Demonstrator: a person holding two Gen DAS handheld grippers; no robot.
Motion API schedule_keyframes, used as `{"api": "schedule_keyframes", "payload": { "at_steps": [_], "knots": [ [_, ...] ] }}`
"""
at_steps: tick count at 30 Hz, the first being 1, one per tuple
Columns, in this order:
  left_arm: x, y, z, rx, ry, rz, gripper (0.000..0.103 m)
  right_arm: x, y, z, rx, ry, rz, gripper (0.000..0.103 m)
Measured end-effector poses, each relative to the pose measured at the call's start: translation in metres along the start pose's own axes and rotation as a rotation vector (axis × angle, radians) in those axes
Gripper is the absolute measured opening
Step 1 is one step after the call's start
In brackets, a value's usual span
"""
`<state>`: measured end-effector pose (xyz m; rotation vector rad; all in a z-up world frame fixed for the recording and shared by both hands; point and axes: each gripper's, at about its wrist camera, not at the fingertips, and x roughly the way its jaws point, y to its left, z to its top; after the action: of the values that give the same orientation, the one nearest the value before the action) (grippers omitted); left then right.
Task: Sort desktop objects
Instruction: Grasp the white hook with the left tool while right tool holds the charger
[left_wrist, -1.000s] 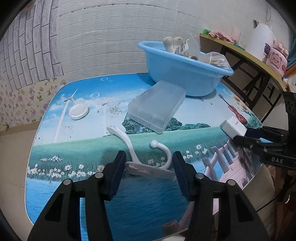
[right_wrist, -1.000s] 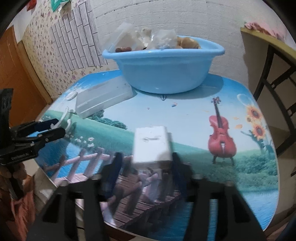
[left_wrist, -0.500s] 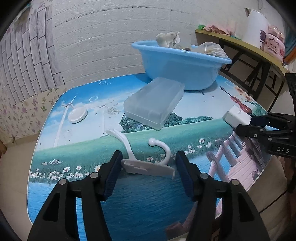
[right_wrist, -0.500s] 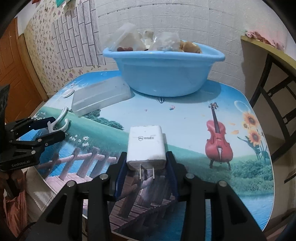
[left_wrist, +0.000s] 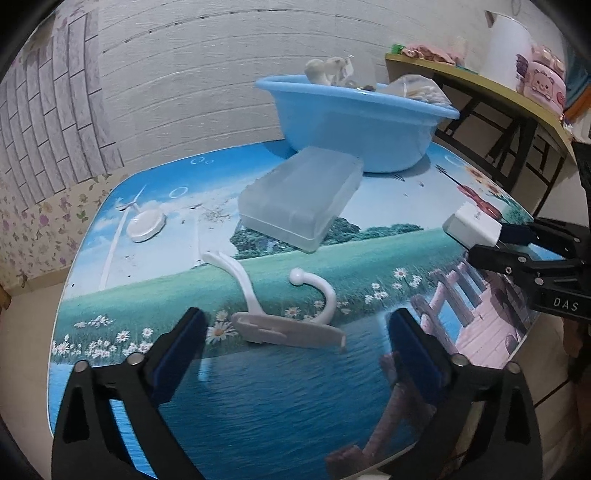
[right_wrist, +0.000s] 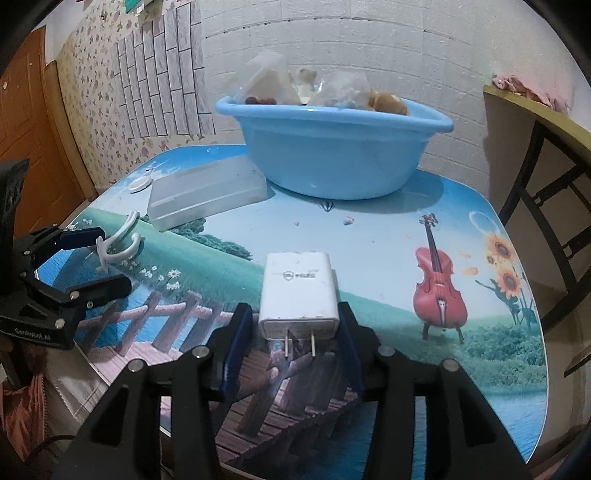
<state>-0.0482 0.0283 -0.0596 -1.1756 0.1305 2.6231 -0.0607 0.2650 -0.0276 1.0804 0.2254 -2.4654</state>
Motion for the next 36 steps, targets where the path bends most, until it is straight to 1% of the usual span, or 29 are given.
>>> {"api": "schedule_keyframes", "payload": {
  "at_steps": [8,10,12,20,22,24,26,28,30,31,32,33,34,36],
  "knots": [
    [-0.001,-0.001,-0.001,-0.003,-0.009,0.001,0.102,0.001,0.0,-0.002,0.0,-0.009,0.009,0.054],
    [-0.001,-0.002,-0.002,-0.011,-0.014,0.011,0.102,0.001,0.001,-0.002,-0.005,-0.008,0.017,0.063],
    [-0.002,-0.002,-0.003,-0.011,-0.023,0.013,0.102,0.001,0.002,-0.002,-0.008,-0.007,0.019,0.065],
    [-0.003,-0.003,-0.004,-0.008,-0.027,0.007,0.102,0.002,-0.003,-0.002,0.023,-0.015,0.014,0.067],
    [-0.004,-0.004,-0.006,0.004,-0.034,-0.01,0.103,0.001,-0.004,-0.002,0.034,-0.019,0.025,0.069],
    [-0.004,-0.007,-0.006,0.024,-0.036,-0.029,0.102,0.002,-0.004,-0.002,0.034,-0.019,0.023,0.069],
    [-0.007,-0.011,-0.007,0.048,-0.048,-0.048,0.09,0.002,-0.003,-0.002,0.027,-0.019,0.014,0.069],
    [-0.011,-0.016,-0.007,0.074,-0.067,-0.071,0.055,0.002,0.0,-0.003,0.011,-0.02,-0.002,0.069],
    [-0.013,-0.02,-0.007,0.092,-0.075,-0.083,0.043,0.002,0.001,-0.003,0.005,-0.023,-0.014,0.068],
    [-0.013,-0.021,-0.007,0.095,-0.076,-0.081,0.041,0.001,0.001,-0.004,0.006,-0.025,-0.015,0.067],
    [-0.013,-0.021,-0.008,0.094,-0.077,-0.082,0.038,0.001,0.0,-0.004,0.006,-0.028,-0.016,0.063],
    [-0.014,-0.019,-0.007,0.091,-0.078,-0.08,0.028,0.0,0.0,-0.003,0.007,-0.032,-0.016,0.048],
    [-0.015,-0.018,-0.007,0.086,-0.078,-0.082,0.012,-0.001,-0.001,-0.003,0.01,-0.033,-0.018,0.038],
    [-0.014,-0.018,-0.005,0.083,-0.074,-0.088,0.004,-0.002,-0.002,-0.003,0.011,-0.03,-0.016,0.038]
  ]
}}
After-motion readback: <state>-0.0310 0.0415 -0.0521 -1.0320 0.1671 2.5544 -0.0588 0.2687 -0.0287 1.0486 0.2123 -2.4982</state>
